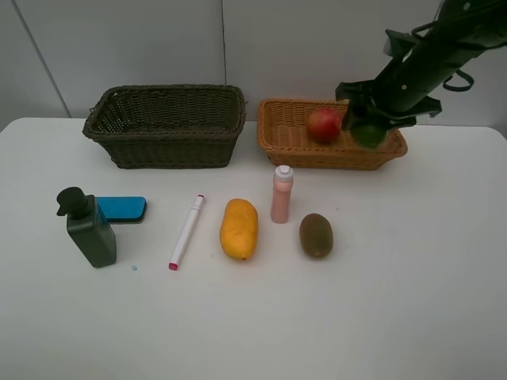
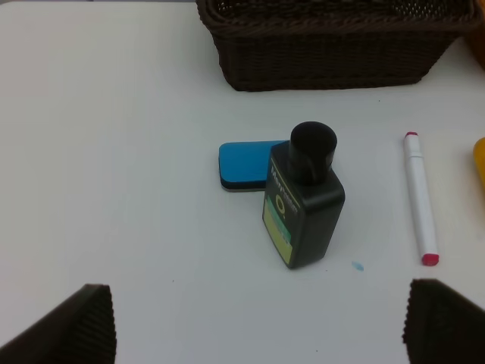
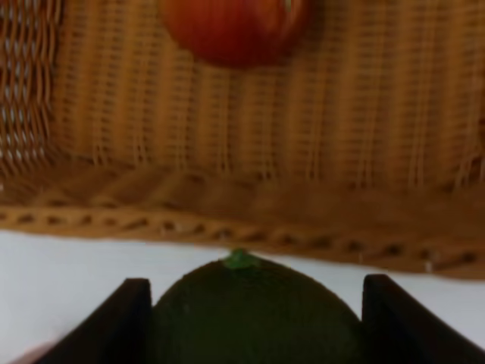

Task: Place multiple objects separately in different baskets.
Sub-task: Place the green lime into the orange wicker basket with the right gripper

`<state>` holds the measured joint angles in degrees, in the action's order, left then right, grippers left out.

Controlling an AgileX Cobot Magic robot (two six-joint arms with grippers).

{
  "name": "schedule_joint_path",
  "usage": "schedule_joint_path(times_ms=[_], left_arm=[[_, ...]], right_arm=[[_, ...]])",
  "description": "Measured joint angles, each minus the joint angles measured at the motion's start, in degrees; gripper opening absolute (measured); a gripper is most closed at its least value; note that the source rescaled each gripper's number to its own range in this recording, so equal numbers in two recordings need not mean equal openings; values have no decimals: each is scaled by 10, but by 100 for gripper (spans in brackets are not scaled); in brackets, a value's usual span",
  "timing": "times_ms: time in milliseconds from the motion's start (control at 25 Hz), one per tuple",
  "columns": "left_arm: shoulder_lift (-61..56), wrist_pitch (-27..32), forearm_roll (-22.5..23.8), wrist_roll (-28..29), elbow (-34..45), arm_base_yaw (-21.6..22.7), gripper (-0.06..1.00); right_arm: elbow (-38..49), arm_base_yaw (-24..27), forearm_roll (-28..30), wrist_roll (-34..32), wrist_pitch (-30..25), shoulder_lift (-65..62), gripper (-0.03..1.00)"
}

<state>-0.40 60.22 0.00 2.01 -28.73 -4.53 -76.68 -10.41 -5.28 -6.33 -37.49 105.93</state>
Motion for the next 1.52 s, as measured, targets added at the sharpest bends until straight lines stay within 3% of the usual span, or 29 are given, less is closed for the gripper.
schedule_joint_path(times_ms=[520, 760, 1520], left_arm=[[0, 0, 0, 0, 0, 0, 100], [0, 0, 0, 0, 0, 0, 100], [0, 0, 0, 0, 0, 0, 100]], right_arm=[[-71, 15, 62, 0, 69, 82, 49], [-71, 41, 67, -1, 84, 105, 49], [-73, 41, 61, -1, 127, 125, 49]])
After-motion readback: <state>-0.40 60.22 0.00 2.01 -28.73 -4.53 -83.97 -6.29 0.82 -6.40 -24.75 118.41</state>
